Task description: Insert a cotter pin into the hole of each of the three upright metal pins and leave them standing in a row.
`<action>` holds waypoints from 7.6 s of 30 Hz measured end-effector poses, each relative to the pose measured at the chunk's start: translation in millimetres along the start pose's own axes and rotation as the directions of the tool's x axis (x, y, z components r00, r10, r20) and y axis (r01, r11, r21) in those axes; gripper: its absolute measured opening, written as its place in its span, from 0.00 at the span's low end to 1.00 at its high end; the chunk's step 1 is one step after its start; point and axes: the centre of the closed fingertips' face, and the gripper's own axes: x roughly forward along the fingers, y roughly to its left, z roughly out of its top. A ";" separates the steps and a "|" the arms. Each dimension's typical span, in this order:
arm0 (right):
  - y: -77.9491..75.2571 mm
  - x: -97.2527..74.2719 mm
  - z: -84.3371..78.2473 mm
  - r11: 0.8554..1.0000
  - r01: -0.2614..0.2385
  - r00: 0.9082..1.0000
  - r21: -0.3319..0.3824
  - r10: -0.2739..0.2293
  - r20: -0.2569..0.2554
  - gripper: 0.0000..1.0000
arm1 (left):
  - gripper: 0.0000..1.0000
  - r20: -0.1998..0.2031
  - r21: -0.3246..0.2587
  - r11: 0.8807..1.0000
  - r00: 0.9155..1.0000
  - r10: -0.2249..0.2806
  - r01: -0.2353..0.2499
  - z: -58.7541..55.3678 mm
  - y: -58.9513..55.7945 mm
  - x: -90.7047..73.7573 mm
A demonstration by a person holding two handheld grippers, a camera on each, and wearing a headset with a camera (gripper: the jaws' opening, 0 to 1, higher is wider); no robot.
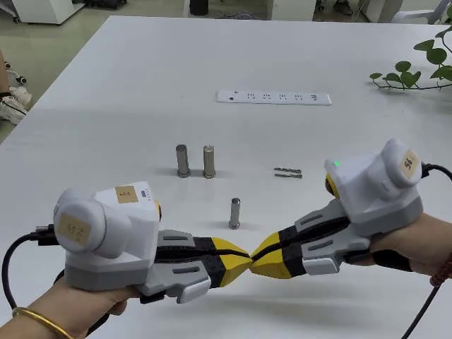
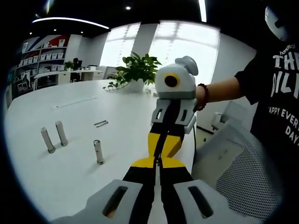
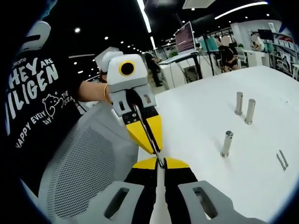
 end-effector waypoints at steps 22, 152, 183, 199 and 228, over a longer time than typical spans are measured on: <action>-15.0 -3.9 -13.3 0.981 0.060 0.981 -0.182 -0.092 -0.172 0.00 | 0.06 -0.028 0.022 0.998 0.998 0.063 -0.062 -7.8 12.5 1.0; -122.7 -2.6 2.1 0.961 0.248 0.819 -0.124 -0.276 -0.503 0.08 | 0.06 -0.112 0.017 0.838 0.832 0.543 -0.545 -31.5 125.5 53.6; -119.1 0.5 4.1 0.961 0.232 0.840 -0.152 -0.276 -0.467 0.00 | 0.05 -0.108 0.006 0.832 0.827 0.552 -0.554 -30.8 127.3 55.4; -116.6 4.6 4.8 0.959 0.238 0.845 -0.156 -0.283 -0.454 0.05 | 0.06 -0.102 0.005 0.828 0.824 0.558 -0.560 -30.7 127.5 56.3; -129.3 -30.5 -6.4 0.870 0.473 0.869 0.142 -0.434 -0.237 0.24 | 0.05 -0.114 -0.003 0.823 0.818 0.564 -0.568 -29.9 137.7 47.9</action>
